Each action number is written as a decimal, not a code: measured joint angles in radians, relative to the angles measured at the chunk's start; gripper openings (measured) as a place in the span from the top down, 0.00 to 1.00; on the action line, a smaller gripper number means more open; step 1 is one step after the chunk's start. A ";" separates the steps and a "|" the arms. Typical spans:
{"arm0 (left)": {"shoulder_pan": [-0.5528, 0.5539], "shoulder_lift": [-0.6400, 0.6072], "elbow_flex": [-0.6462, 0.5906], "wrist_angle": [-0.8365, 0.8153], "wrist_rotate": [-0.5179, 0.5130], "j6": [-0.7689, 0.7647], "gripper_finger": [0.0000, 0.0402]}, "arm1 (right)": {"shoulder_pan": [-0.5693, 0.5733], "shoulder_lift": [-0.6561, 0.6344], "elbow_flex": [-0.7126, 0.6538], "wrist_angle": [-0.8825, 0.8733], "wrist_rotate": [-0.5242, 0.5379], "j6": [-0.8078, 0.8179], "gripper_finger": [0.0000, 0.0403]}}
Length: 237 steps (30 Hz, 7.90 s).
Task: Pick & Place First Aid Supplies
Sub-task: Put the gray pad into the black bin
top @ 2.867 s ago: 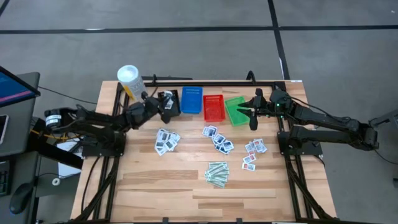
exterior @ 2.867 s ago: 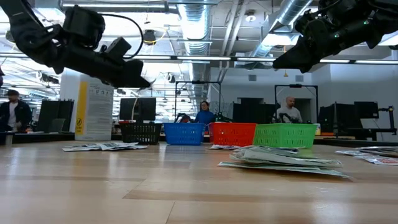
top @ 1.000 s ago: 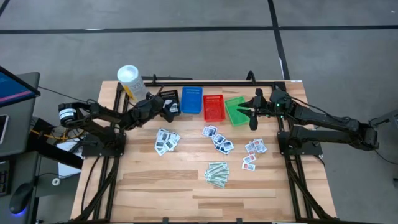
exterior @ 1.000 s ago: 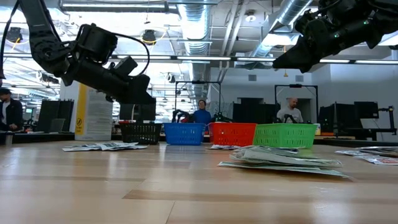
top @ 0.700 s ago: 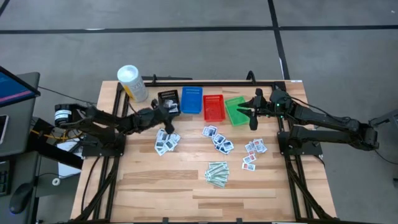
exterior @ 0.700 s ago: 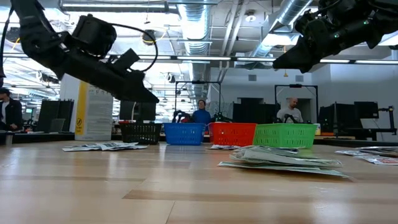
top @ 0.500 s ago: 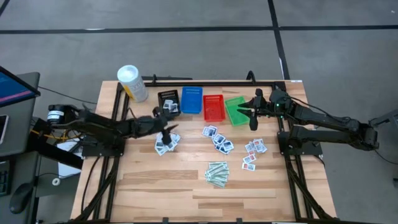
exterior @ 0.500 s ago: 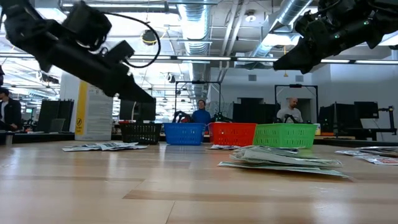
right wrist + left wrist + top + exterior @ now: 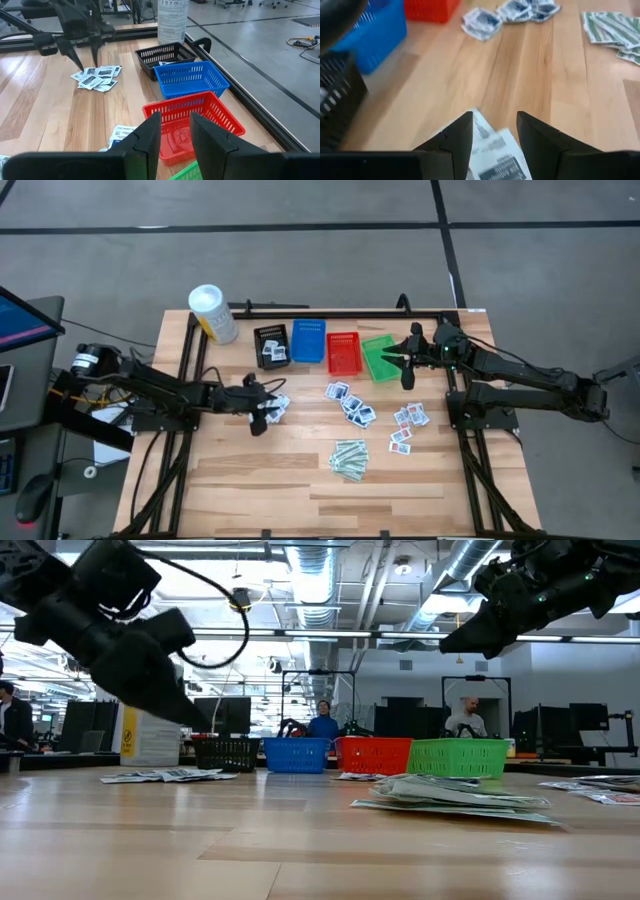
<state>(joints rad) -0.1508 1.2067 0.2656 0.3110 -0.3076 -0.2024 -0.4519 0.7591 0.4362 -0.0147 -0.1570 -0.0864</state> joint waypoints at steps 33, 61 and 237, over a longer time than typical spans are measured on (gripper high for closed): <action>-0.004 0.232 0.004 -0.018 -0.034 -0.007 0.66 | 0.000 0.000 0.000 0.000 0.000 0.000 0.76; -0.003 0.030 -0.003 0.073 -0.031 0.068 0.80 | 0.000 0.000 0.000 0.000 0.000 0.000 0.76; 0.095 0.249 0.000 0.132 0.206 0.111 0.70 | 0.000 0.000 0.000 0.000 0.000 -0.001 0.76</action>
<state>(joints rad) -0.0559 1.4558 0.2661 0.4434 -0.1020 -0.0910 -0.4519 0.7593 0.4362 -0.0151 -0.1566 -0.0875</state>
